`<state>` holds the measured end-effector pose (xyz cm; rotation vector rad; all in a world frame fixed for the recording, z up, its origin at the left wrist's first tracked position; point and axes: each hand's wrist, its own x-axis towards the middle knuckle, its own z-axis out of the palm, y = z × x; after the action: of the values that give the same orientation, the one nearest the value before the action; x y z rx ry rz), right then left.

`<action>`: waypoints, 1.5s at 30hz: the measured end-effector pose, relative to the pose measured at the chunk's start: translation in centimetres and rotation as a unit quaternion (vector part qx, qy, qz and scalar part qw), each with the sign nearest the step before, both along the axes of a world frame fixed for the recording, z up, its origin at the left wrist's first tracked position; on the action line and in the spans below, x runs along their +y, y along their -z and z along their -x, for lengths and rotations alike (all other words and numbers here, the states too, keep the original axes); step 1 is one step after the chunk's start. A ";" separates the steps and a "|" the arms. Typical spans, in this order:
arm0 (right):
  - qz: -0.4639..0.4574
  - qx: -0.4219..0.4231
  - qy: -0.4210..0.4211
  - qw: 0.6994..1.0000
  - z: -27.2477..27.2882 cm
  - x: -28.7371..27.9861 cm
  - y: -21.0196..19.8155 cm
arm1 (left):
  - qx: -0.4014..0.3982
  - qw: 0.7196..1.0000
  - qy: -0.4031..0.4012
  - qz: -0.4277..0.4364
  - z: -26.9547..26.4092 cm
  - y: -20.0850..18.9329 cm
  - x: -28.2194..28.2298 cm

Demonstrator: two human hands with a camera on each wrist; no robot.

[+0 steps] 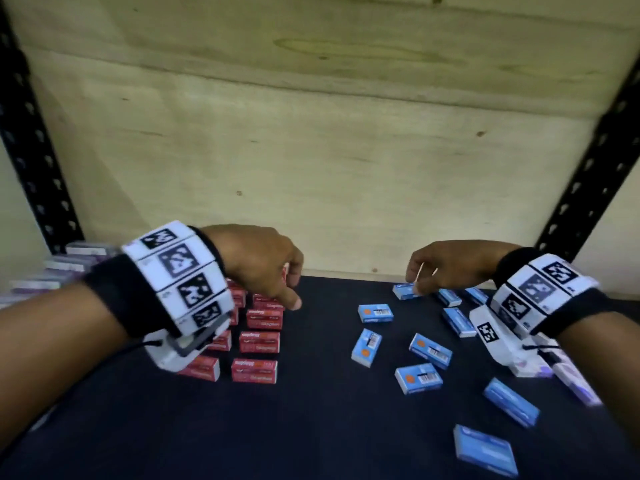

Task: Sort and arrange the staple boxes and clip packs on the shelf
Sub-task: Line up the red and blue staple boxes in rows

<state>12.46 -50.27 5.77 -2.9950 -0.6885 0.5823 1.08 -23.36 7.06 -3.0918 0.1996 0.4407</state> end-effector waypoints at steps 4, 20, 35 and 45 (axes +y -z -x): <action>0.042 -0.015 0.021 0.999 -3.1 -0.9 1.0 | 0.020 0.998 0.051 0.005 -5.0 1.5 -4.0; 0.136 -0.069 -0.037 0.988 -6.8 0.3 5.9 | 0.074 0.991 0.112 0.012 -12.6 7.0 -10.5; 0.124 -0.087 -0.033 0.988 -6.5 0.6 6.0 | 0.072 0.991 0.112 0.029 -12.8 6.3 -9.0; 0.088 -0.020 -0.009 0.996 -5.7 0.1 4.9 | 0.079 0.994 0.066 0.021 -13.2 6.5 -7.5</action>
<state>18.13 -50.21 0.89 -3.1733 -0.7033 0.6154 14.28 -30.82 0.60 -3.0584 0.4172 0.6851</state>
